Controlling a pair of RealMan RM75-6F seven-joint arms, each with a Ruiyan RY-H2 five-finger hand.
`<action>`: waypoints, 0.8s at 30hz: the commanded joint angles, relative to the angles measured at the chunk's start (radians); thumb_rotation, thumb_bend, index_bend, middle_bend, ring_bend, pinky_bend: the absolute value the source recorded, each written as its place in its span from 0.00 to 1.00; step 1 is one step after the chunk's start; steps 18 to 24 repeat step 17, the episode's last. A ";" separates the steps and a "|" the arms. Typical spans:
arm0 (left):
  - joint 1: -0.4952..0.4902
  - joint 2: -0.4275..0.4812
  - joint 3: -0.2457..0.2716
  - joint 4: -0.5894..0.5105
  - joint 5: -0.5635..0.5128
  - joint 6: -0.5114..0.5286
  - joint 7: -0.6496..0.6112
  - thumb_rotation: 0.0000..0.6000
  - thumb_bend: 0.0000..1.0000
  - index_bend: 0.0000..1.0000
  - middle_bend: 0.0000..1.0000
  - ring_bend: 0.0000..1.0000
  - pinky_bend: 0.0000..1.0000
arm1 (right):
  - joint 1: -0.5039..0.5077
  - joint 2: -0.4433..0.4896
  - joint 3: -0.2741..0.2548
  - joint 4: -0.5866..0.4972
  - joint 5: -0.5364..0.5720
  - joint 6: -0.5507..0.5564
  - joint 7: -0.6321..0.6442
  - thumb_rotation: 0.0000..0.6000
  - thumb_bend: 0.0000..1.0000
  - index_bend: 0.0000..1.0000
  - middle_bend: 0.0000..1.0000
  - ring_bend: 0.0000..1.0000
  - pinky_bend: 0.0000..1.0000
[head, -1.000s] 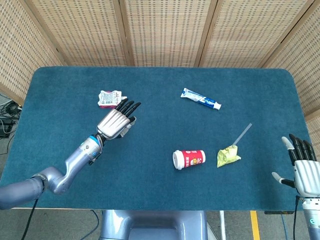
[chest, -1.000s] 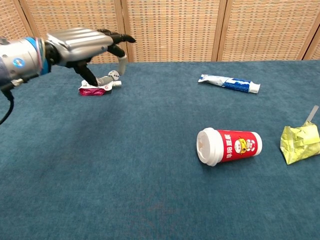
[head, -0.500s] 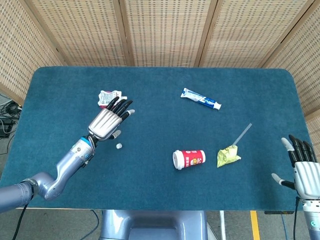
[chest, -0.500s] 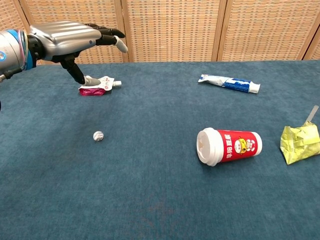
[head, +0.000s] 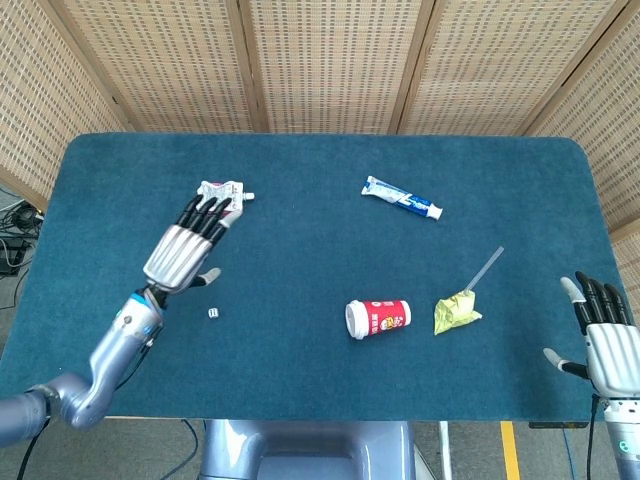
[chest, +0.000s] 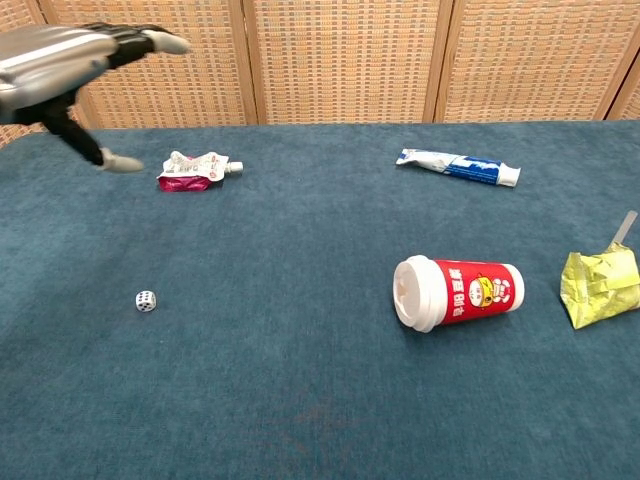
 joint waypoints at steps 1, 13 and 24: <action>0.132 0.019 0.060 -0.049 0.037 0.156 0.010 1.00 0.06 0.00 0.00 0.00 0.00 | 0.002 -0.002 -0.003 -0.002 0.000 -0.005 -0.013 1.00 0.00 0.00 0.00 0.00 0.00; 0.352 0.145 0.198 -0.191 0.016 0.287 0.093 1.00 0.00 0.00 0.00 0.00 0.00 | 0.007 -0.001 -0.024 -0.035 -0.046 -0.001 -0.093 1.00 0.00 0.00 0.00 0.00 0.00; 0.385 0.154 0.211 -0.173 0.024 0.295 0.071 1.00 0.00 0.00 0.00 0.00 0.00 | 0.009 -0.002 -0.037 -0.047 -0.068 -0.002 -0.121 1.00 0.00 0.00 0.00 0.00 0.00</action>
